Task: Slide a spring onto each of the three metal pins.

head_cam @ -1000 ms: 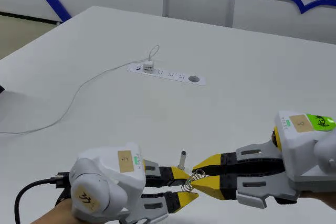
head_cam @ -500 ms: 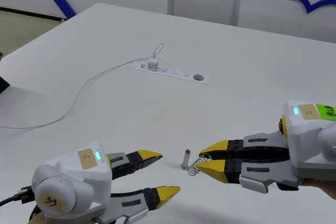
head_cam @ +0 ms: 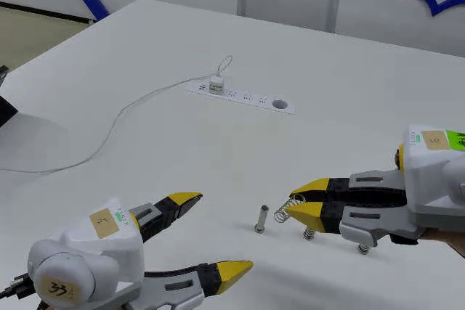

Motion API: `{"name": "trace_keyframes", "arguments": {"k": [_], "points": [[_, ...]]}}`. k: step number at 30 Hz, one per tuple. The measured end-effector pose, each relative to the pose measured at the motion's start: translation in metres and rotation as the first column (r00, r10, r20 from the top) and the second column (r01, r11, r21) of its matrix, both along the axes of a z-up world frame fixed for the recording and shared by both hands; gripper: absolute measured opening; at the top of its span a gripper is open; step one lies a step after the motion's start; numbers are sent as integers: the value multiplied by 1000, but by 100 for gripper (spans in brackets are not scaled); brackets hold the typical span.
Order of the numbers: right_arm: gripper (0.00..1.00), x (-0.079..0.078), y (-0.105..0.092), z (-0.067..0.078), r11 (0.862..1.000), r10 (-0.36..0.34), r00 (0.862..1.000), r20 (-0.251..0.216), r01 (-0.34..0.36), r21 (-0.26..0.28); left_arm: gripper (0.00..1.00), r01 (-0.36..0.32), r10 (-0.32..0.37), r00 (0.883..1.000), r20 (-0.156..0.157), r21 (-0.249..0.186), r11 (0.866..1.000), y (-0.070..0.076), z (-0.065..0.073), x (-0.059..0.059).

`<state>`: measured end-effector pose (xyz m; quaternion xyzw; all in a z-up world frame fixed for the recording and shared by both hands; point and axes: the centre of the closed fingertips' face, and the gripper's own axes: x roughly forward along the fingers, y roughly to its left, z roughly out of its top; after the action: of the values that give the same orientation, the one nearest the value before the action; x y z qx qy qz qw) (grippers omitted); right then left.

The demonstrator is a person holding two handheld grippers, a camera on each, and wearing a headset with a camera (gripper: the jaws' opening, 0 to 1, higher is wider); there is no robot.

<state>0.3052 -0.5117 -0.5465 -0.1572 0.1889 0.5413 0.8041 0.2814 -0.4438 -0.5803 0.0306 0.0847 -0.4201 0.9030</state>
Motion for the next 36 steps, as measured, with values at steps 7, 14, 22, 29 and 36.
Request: {"name": "trace_keyframes", "arguments": {"k": [7, 14, 22, 29, 36], "points": [[11, 27, -1, -5, 998, -58, 998, -11, 58, -24, 80, -42, 40, 998, -45, -47, 998, 5, -2, 4], [11, 44, 8, -26, 993, -102, 994, -32, 100, -57, 84, -62, 61, 997, -50, -16, 998, 6, -10, 6], [11, 49, 14, -48, 989, -118, 990, -76, 111, -95, 83, -55, 54, 997, -61, -20, 998, 5, -11, 5], [11, 55, 10, -62, 981, -154, 982, -107, 139, -134, 84, -37, 37, 997, -64, -6, 999, 1, -13, 2], [11, 57, 12, -64, 981, -172, 976, -137, 158, -108, 83, -38, 36, 996, -82, -23, 999, 1, -13, 2]]}}
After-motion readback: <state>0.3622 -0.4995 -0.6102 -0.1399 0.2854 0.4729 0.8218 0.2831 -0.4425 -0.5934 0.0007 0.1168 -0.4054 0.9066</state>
